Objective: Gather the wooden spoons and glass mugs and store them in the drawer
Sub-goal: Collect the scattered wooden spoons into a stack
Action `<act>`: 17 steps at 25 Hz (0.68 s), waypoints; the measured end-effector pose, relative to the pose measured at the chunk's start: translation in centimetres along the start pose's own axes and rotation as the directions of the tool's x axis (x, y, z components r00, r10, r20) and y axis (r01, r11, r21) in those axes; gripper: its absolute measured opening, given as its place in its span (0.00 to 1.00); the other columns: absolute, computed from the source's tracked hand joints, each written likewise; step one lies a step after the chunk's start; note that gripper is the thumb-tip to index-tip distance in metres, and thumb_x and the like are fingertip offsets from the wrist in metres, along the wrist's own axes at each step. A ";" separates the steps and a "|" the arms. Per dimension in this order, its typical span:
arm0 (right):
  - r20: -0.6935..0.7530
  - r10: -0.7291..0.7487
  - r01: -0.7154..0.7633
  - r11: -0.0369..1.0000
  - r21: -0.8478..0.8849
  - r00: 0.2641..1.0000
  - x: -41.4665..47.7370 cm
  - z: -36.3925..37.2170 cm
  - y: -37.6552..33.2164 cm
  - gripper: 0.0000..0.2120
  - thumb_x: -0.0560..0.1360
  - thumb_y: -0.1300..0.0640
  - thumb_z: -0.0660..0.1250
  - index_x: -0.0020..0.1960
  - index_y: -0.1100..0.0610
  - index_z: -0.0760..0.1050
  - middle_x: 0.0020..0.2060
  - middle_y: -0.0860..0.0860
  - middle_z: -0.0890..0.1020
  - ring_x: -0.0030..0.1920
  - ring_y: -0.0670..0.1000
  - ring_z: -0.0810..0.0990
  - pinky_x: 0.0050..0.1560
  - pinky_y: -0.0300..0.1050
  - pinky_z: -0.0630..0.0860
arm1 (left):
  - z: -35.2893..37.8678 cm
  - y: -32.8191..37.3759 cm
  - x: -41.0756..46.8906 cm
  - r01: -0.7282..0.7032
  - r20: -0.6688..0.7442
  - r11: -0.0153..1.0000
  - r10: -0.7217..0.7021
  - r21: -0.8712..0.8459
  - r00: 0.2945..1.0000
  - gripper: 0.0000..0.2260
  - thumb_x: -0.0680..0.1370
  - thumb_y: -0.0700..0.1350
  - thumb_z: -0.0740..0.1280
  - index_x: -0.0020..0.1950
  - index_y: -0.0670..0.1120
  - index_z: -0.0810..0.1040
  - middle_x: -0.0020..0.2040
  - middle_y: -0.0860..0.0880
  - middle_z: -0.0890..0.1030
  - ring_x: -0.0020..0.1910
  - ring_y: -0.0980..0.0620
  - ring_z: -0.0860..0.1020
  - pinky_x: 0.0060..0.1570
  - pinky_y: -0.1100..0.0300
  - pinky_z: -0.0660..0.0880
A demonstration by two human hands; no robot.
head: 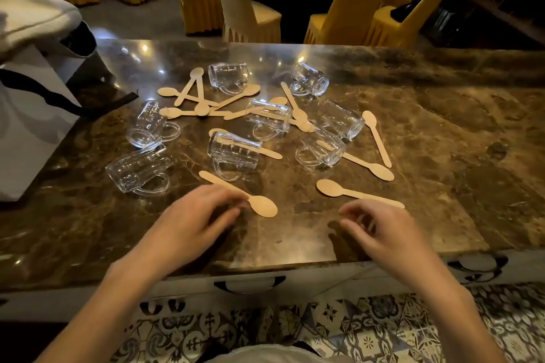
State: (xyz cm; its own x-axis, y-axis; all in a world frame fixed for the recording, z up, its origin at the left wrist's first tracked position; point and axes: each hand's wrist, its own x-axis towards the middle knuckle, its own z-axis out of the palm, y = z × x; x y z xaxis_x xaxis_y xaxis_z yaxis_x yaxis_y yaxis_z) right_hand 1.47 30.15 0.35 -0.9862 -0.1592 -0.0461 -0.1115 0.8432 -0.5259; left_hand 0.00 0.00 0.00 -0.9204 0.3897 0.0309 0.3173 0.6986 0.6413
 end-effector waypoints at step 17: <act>-0.204 0.069 -0.138 0.927 -0.348 0.976 3.9 0.5 2.5 0.08 0.75 0.53 0.67 0.53 0.52 0.81 0.48 0.49 0.82 0.51 0.55 0.76 0.47 0.48 0.68 | 1.2 -3.5 0.8 0.033 -0.203 0.922 0.049 0.386 0.978 0.11 0.76 0.48 0.66 0.56 0.49 0.82 0.52 0.48 0.80 0.52 0.47 0.78 0.50 0.52 0.75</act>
State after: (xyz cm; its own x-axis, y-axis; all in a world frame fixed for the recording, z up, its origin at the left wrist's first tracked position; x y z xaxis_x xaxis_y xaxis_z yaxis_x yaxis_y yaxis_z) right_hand -2.61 31.40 -1.54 -0.9957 0.0078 0.0922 -0.0095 0.9825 -0.1861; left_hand -1.62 -1.43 -3.14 -0.9307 0.2939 0.2175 0.3499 0.8886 0.2965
